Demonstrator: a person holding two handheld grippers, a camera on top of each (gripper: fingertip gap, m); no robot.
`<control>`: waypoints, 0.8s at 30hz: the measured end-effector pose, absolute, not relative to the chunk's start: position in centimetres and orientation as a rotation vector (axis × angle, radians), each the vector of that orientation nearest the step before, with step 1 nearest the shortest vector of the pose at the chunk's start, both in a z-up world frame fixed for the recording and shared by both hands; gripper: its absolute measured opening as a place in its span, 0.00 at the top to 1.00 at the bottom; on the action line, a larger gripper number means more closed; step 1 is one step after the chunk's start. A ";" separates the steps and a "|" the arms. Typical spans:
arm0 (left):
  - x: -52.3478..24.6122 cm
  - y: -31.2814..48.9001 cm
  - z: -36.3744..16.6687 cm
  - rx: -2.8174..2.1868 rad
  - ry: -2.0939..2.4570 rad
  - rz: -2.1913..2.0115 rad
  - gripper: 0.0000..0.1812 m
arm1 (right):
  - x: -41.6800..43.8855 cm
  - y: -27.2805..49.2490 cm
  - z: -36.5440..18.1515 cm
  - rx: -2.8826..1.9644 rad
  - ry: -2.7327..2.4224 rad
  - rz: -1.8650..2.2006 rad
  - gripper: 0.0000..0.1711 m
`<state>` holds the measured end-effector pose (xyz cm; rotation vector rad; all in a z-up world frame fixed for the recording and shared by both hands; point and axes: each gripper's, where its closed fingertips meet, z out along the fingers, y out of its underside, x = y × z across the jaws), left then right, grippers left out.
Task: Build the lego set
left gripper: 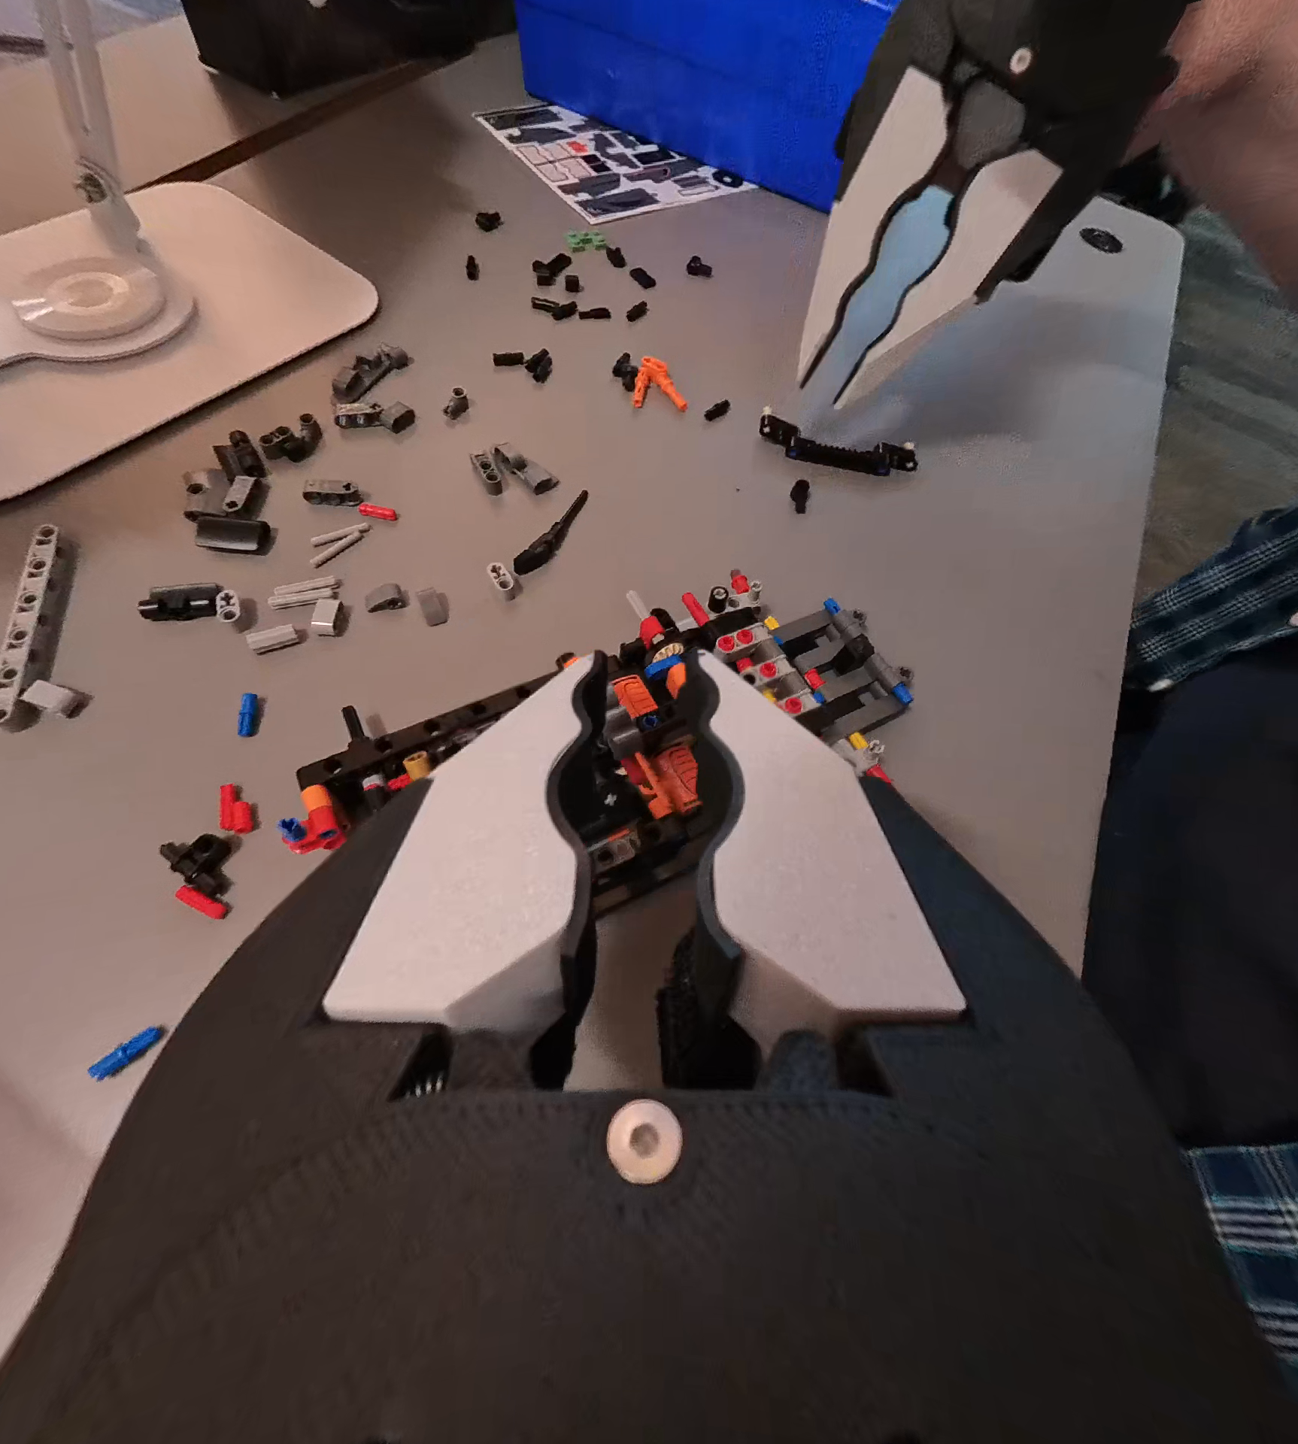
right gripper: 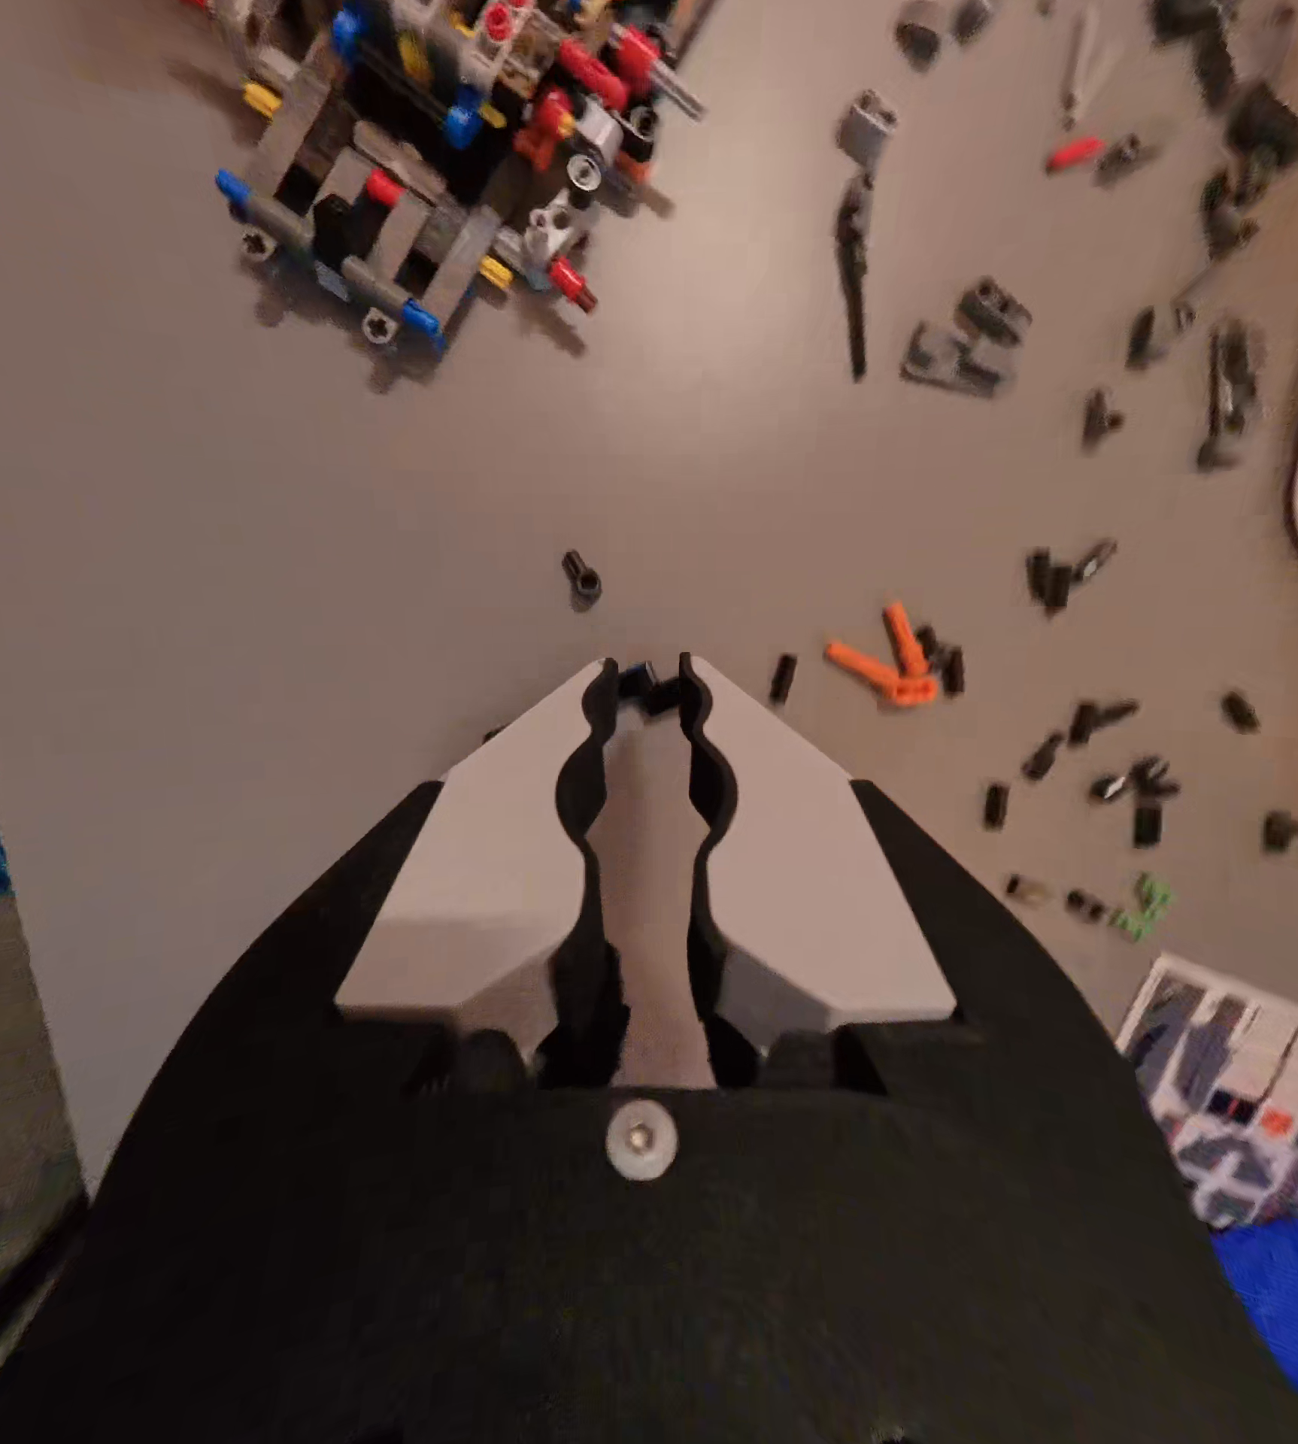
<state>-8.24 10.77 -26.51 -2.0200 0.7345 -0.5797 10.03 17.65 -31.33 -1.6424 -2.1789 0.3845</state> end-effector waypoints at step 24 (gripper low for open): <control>6.9 14.2 -29.7 -2.192 1.164 -0.547 0.80 | 16.2 21.6 -31.6 -1.842 -1.600 0.397 0.96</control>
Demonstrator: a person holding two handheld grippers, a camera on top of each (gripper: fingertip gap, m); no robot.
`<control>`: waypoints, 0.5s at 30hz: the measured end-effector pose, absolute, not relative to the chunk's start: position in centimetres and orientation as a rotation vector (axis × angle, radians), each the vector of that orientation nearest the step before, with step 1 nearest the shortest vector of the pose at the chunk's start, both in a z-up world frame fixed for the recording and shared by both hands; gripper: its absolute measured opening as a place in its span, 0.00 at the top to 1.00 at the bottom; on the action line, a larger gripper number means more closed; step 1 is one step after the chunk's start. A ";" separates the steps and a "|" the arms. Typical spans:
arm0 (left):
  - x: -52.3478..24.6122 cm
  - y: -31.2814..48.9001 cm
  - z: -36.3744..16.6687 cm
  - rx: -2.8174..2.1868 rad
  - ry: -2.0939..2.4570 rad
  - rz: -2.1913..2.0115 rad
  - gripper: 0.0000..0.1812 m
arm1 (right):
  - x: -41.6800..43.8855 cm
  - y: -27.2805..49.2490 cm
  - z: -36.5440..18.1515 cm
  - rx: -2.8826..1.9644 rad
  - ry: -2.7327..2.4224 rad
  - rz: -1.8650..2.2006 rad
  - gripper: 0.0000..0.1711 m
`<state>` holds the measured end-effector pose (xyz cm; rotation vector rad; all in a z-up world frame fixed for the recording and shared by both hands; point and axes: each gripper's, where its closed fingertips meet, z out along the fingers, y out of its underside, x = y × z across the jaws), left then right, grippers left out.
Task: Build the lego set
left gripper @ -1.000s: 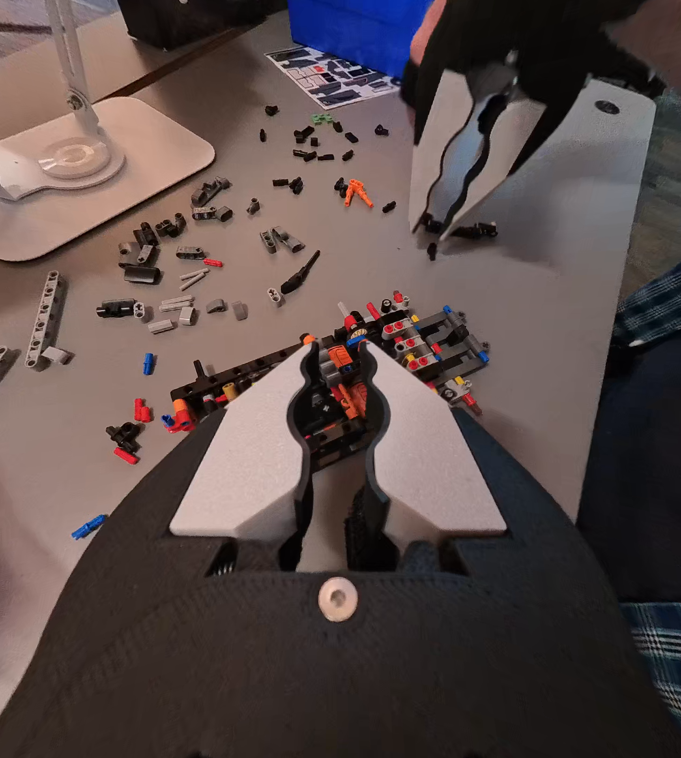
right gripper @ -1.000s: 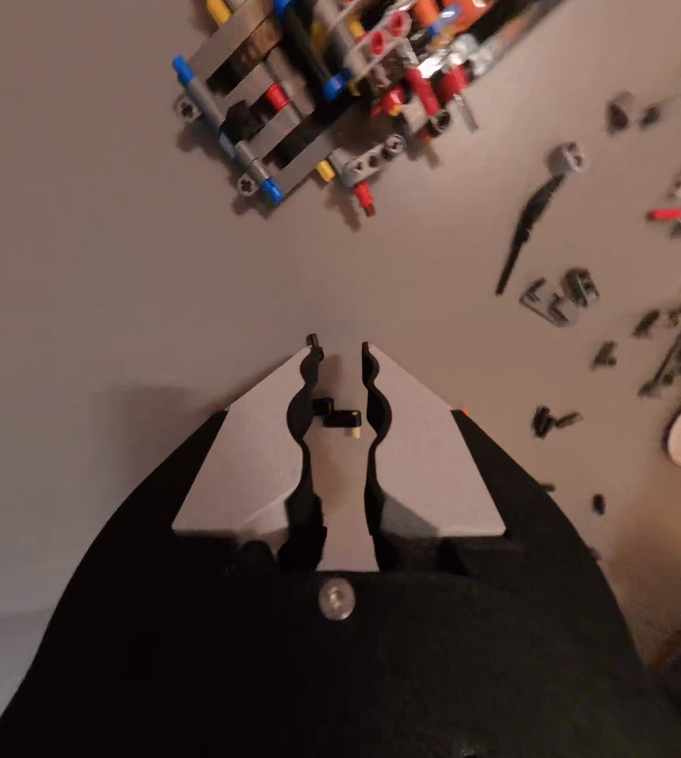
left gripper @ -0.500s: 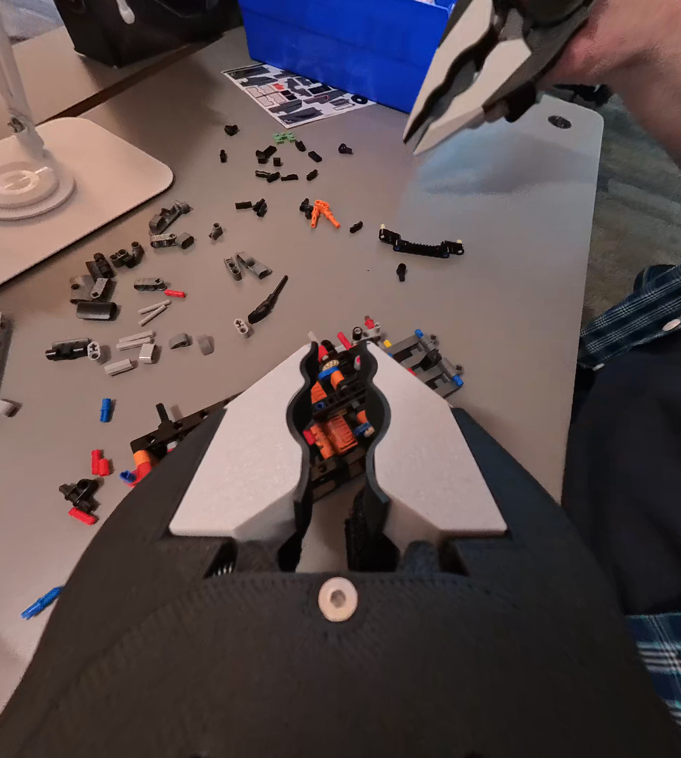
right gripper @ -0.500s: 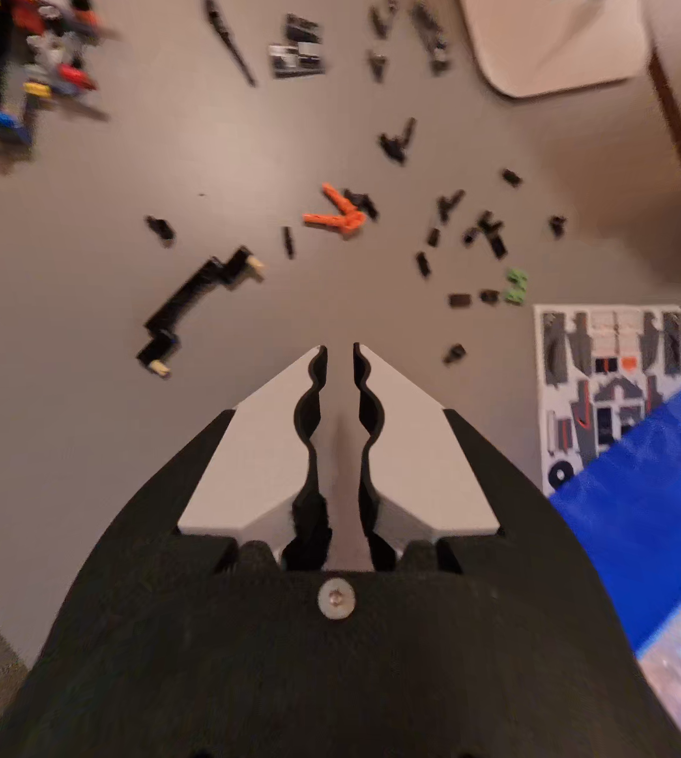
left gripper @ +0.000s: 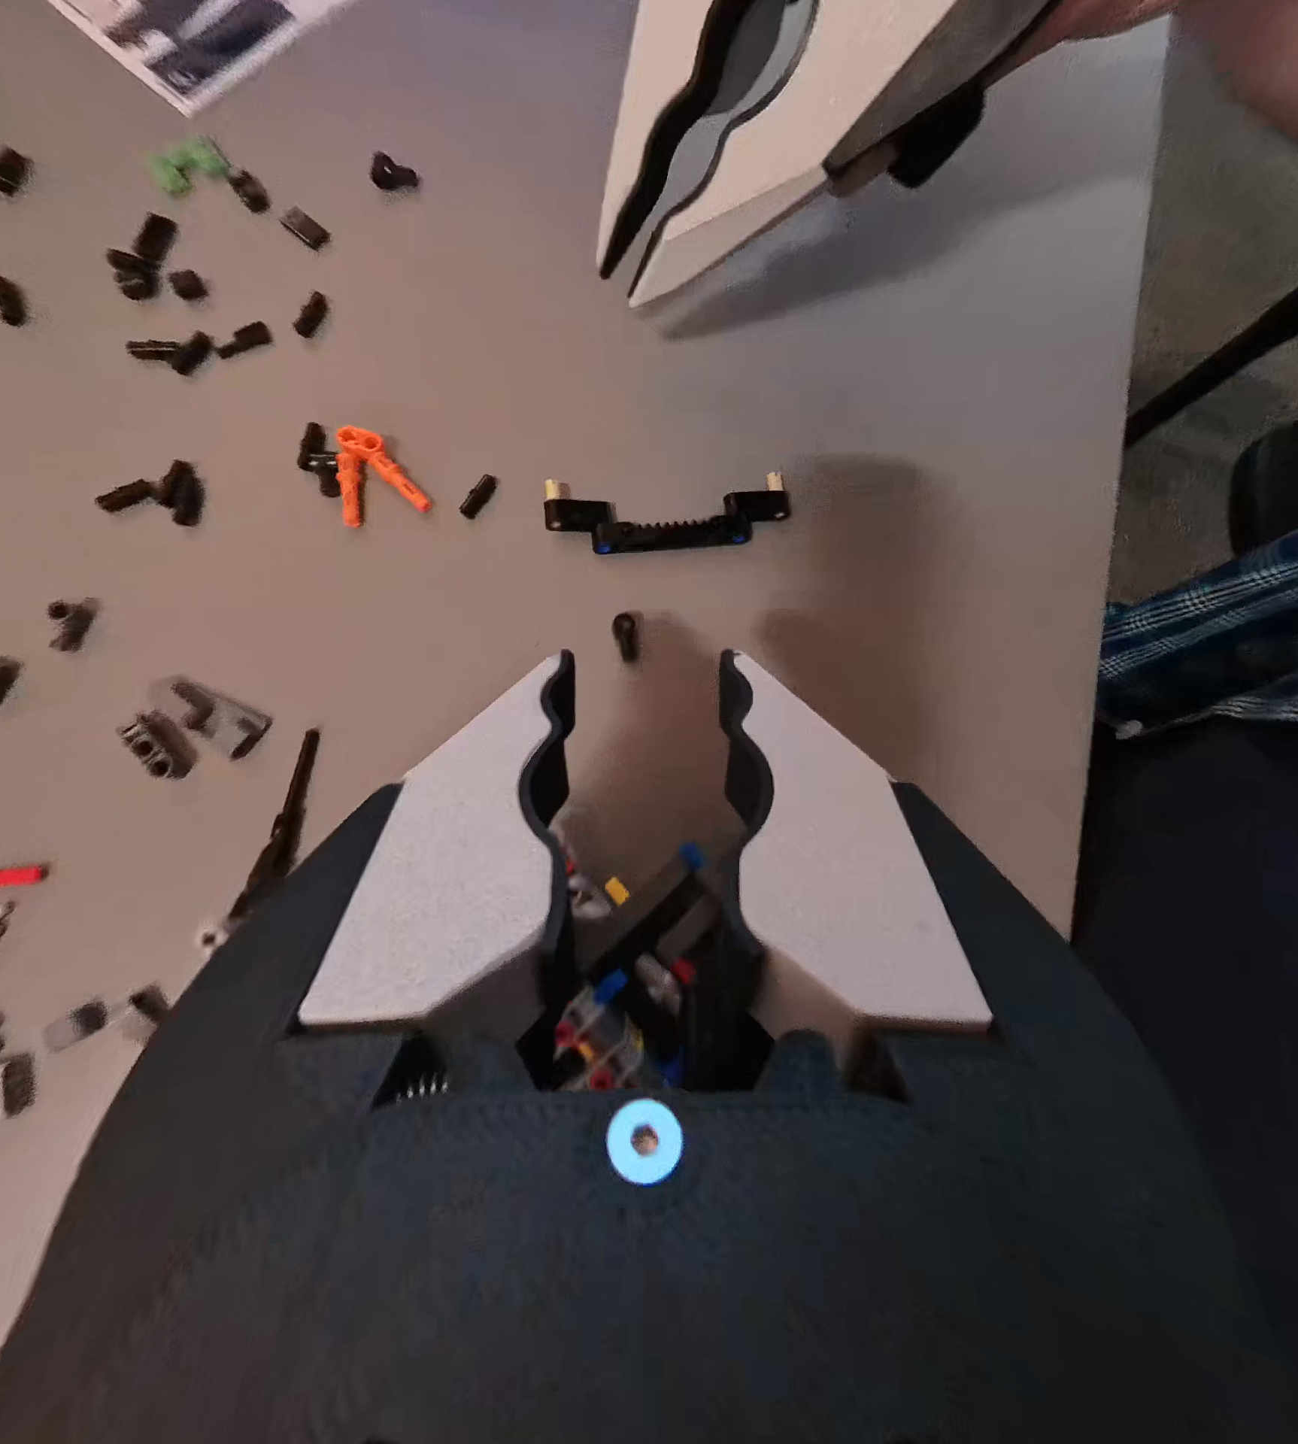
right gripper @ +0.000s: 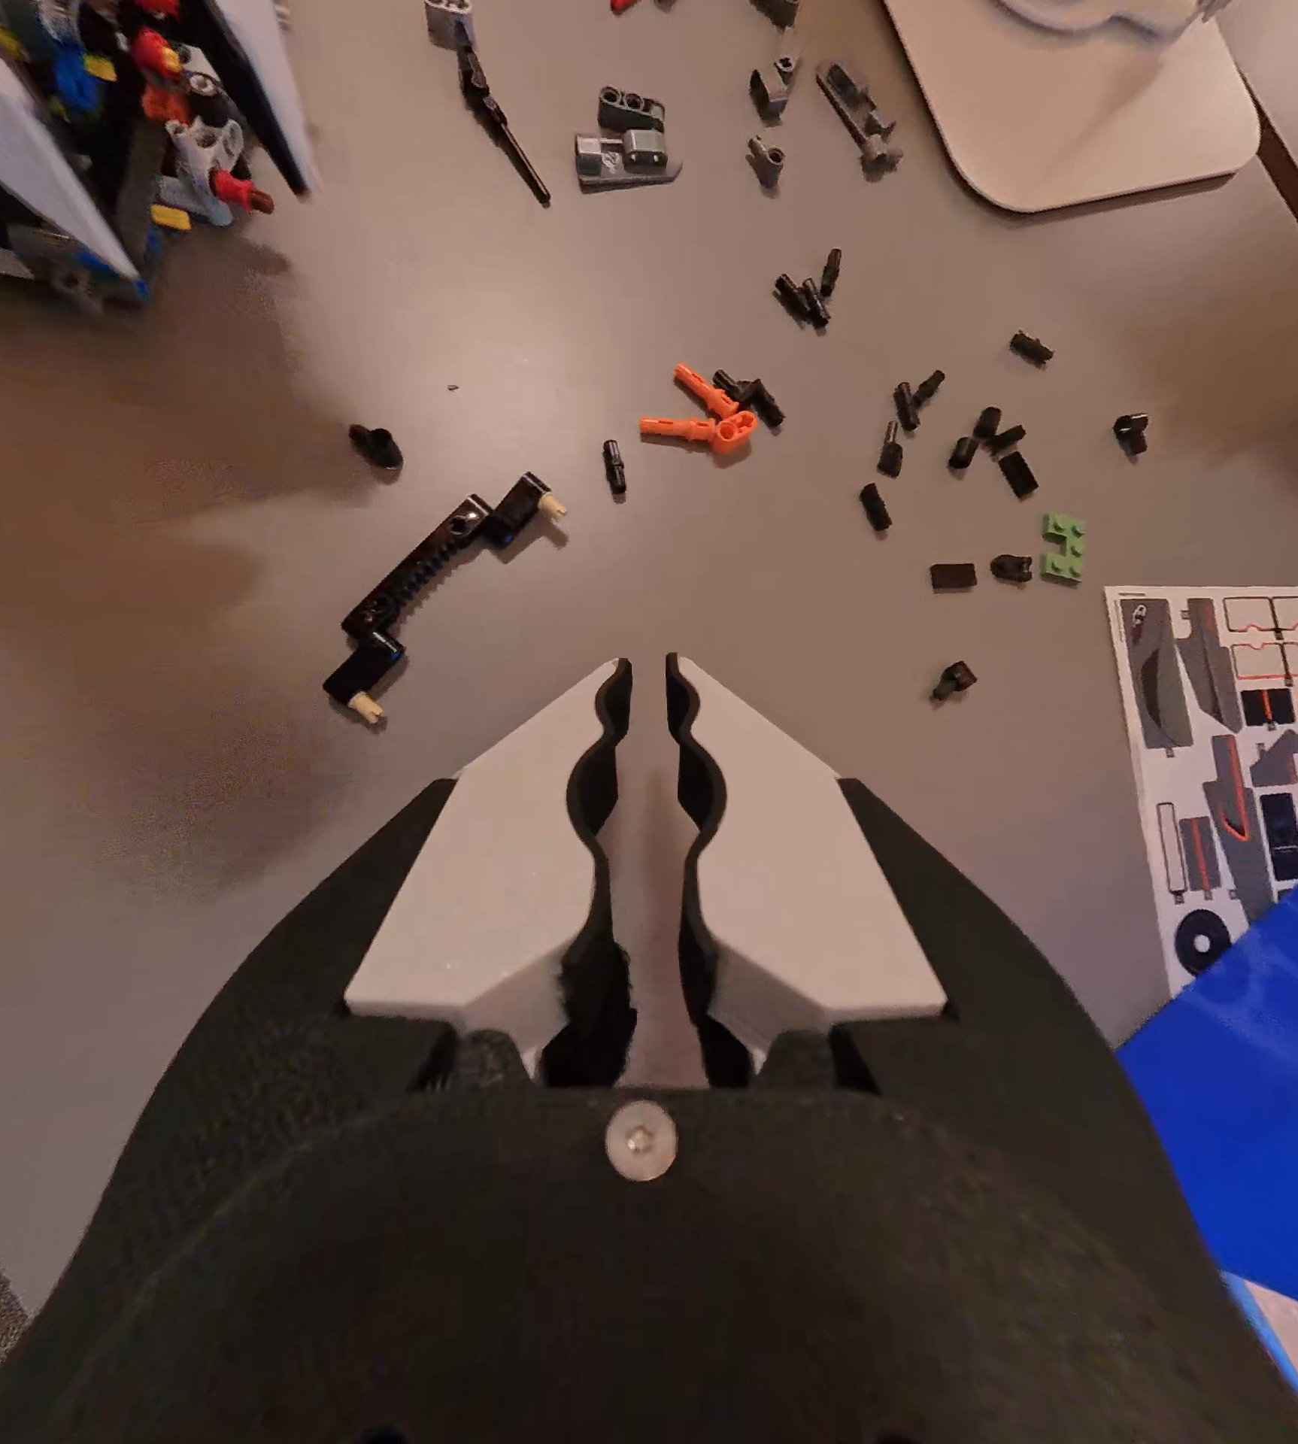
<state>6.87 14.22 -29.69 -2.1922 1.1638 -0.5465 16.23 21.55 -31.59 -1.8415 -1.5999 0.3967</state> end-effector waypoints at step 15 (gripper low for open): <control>9.0 15.7 -35.0 -2.433 1.188 -0.414 0.93 | 15.8 19.2 -31.0 -1.738 -1.553 0.509 0.98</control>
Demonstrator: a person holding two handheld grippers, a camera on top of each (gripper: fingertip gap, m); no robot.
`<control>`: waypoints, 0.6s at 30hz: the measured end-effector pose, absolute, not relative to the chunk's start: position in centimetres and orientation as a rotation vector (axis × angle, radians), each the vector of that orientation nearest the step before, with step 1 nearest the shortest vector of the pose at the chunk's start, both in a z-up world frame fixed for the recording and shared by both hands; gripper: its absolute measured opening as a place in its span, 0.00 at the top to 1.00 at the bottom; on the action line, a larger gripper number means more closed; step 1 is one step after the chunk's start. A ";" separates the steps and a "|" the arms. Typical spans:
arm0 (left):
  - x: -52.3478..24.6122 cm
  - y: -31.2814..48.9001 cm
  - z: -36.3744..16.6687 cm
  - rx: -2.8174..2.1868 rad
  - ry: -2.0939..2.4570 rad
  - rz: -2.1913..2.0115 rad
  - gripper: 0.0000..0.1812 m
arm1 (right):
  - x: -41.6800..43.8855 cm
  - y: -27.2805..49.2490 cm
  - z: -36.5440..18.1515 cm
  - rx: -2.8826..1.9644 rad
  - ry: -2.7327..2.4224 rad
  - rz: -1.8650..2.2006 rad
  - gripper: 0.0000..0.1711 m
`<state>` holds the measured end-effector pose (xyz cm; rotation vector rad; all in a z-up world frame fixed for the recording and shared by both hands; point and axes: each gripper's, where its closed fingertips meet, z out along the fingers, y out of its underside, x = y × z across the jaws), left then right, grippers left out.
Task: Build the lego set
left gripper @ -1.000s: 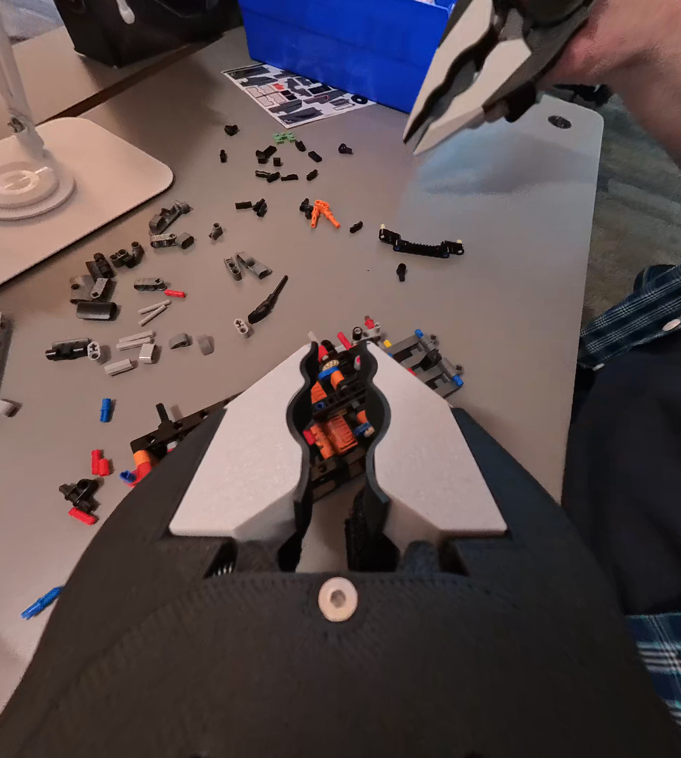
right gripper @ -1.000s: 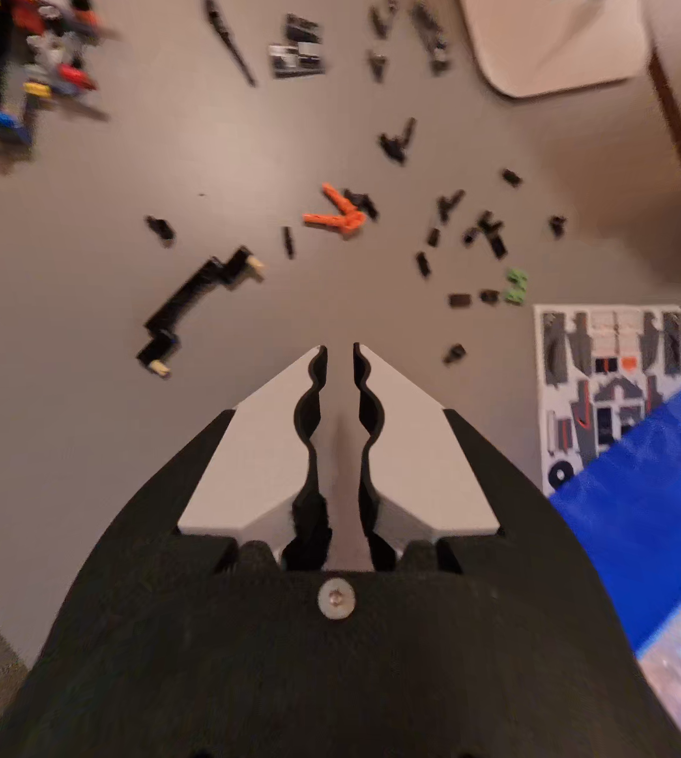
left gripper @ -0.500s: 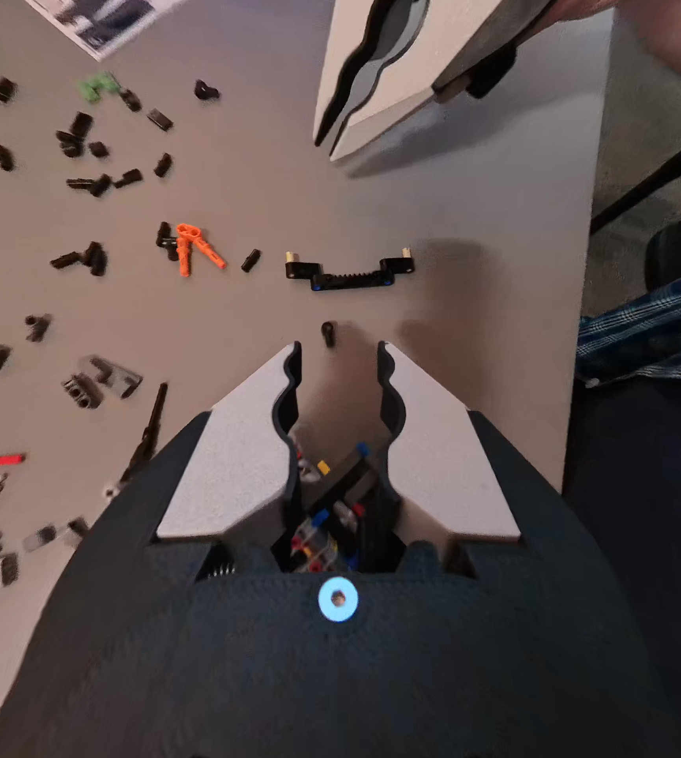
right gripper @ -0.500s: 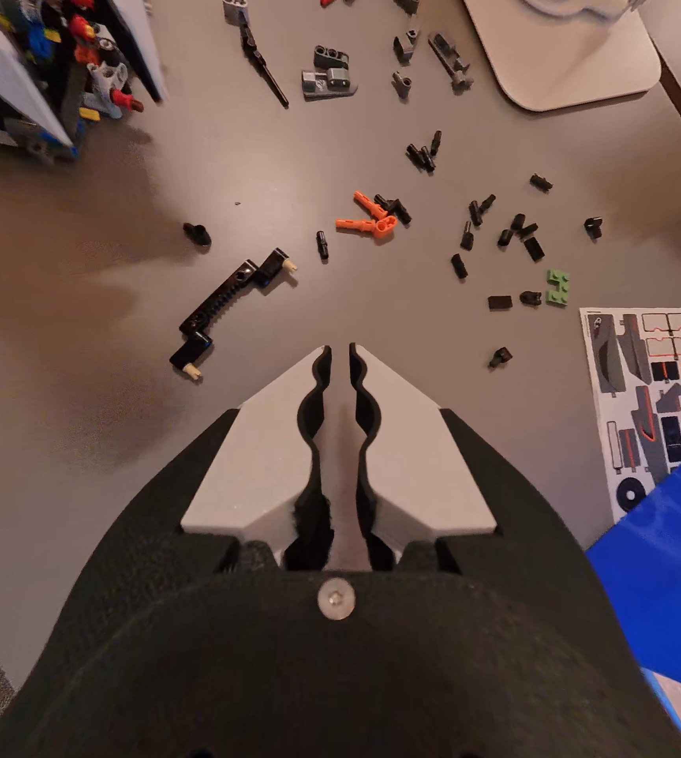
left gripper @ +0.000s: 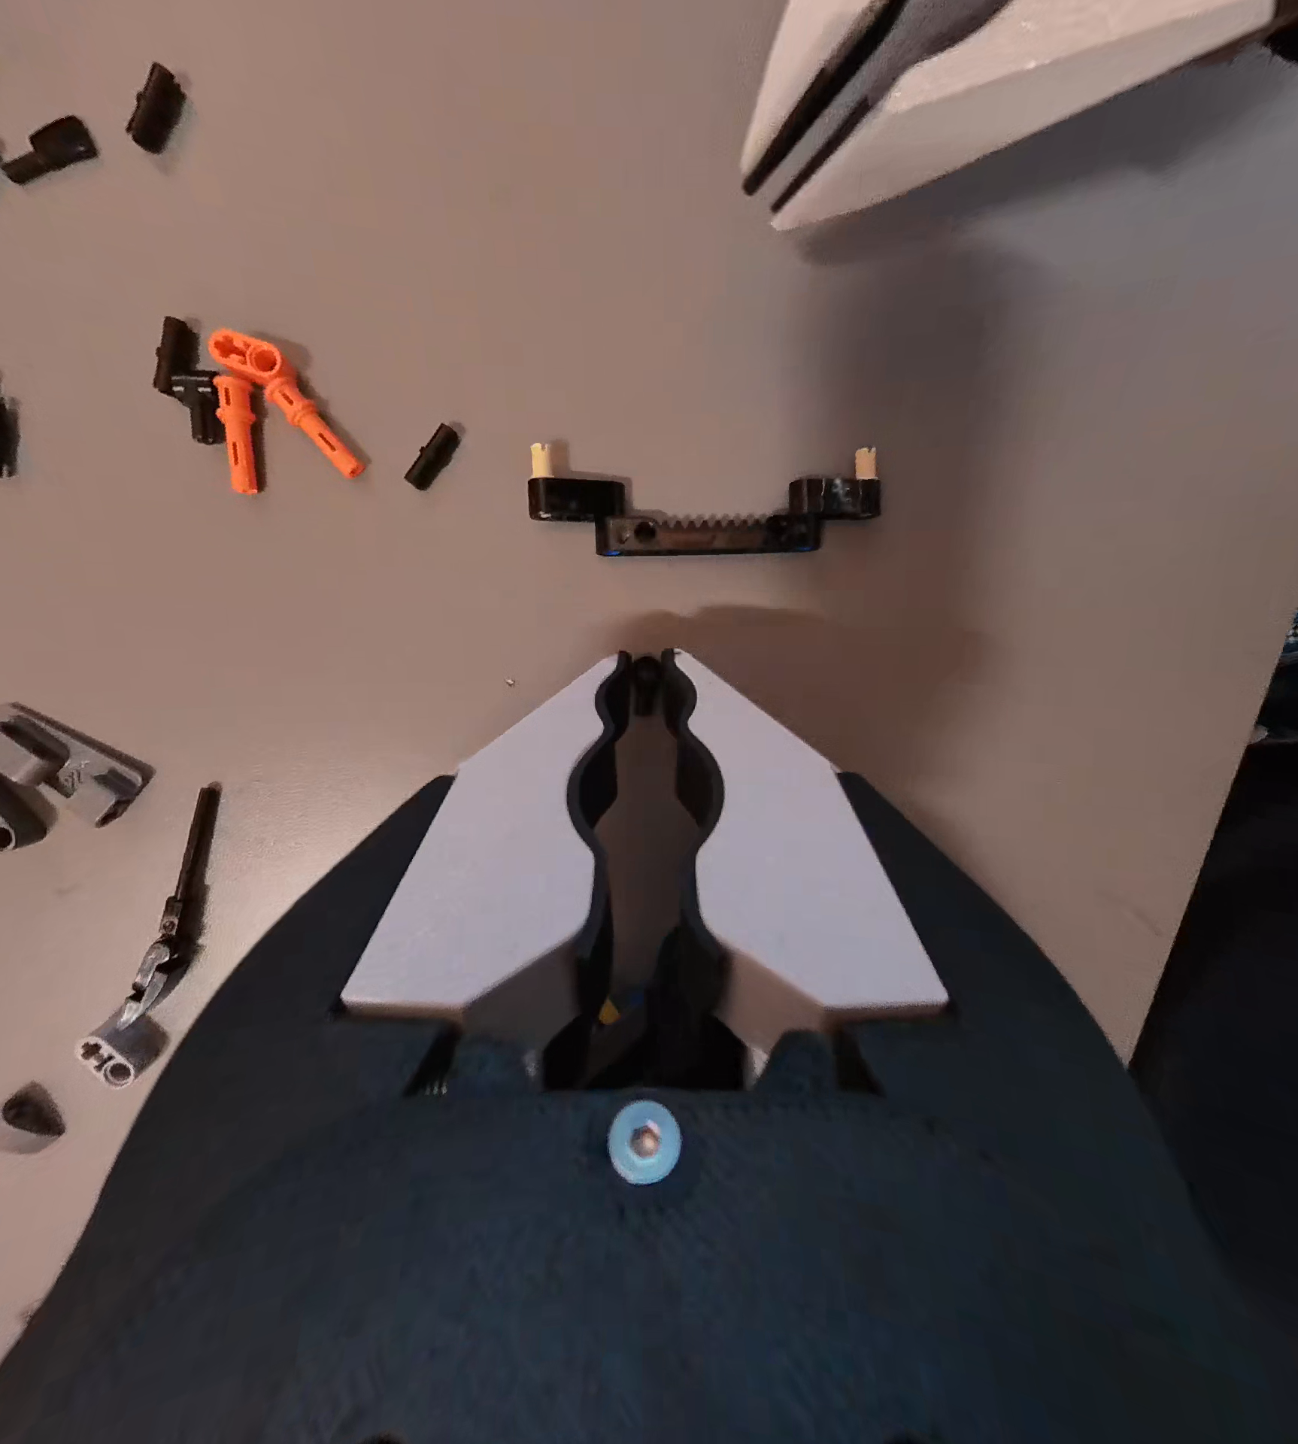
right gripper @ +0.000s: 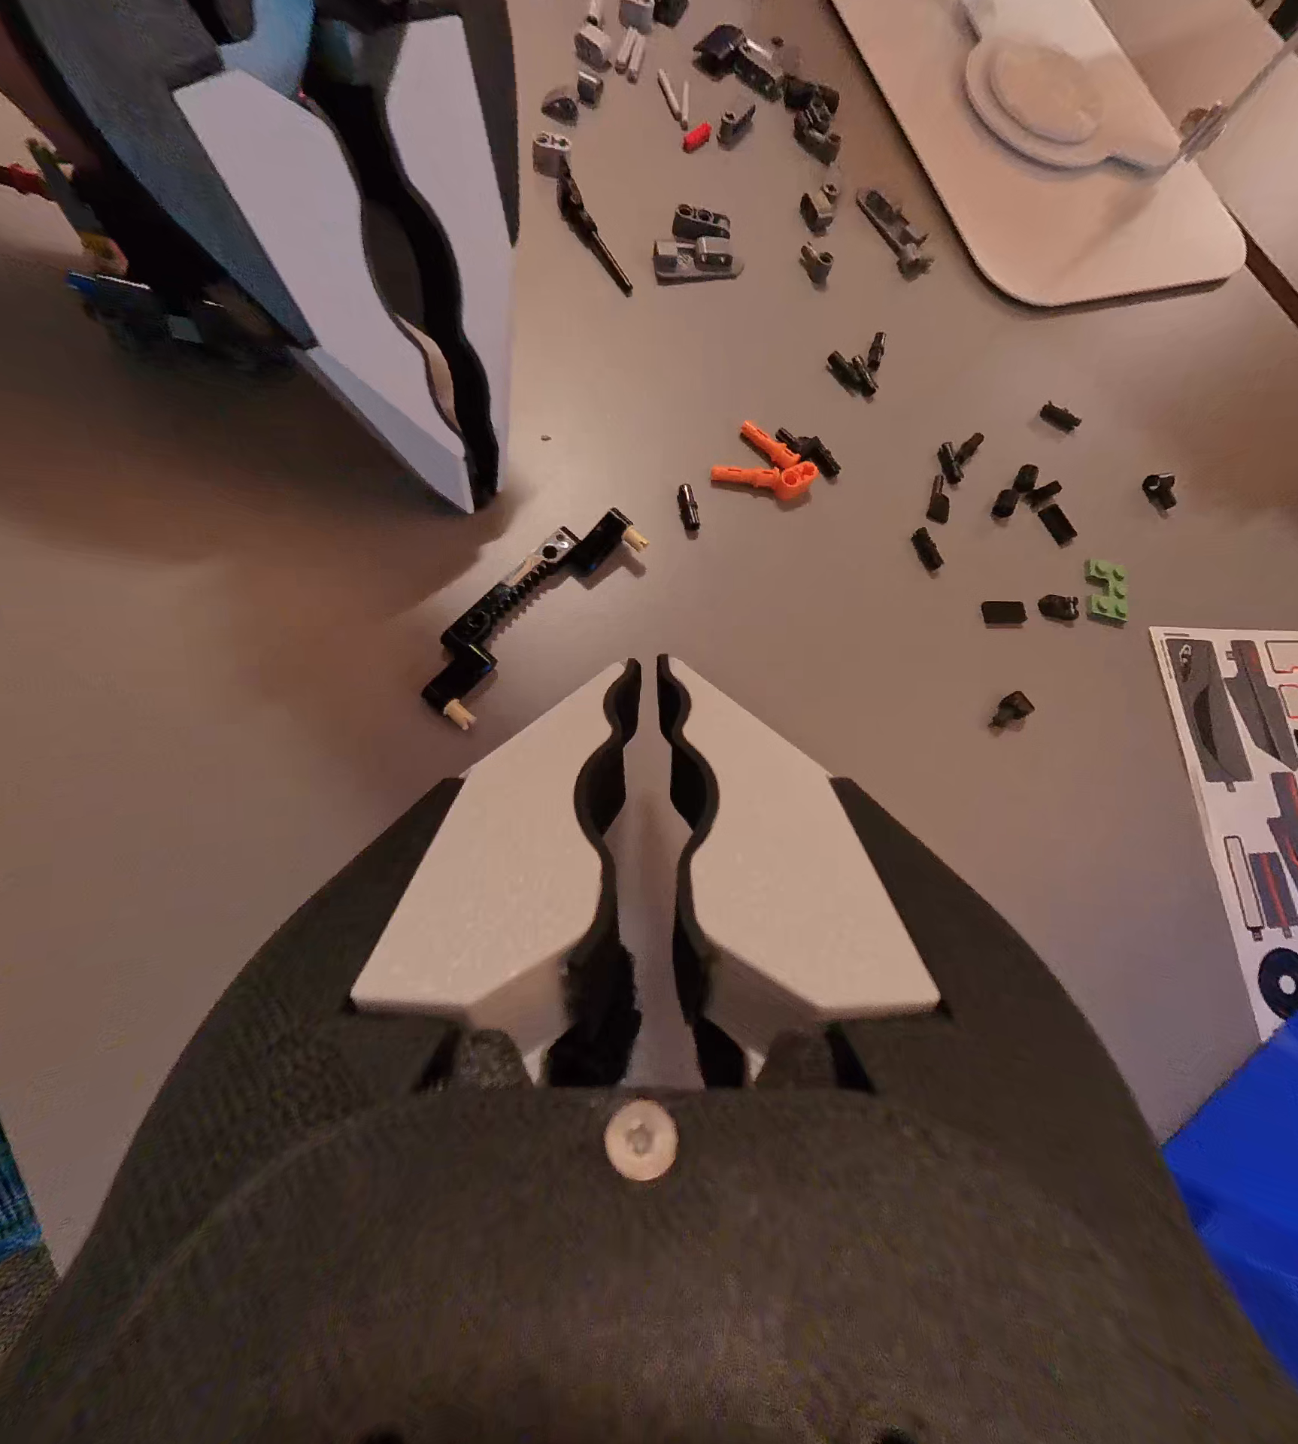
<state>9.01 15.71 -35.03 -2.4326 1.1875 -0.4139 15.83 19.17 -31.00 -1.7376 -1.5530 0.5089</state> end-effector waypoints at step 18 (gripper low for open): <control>9.4 17.2 -23.2 -1.966 0.305 -1.613 0.97 | 8.8 16.2 -23.6 -1.354 -1.445 0.547 0.83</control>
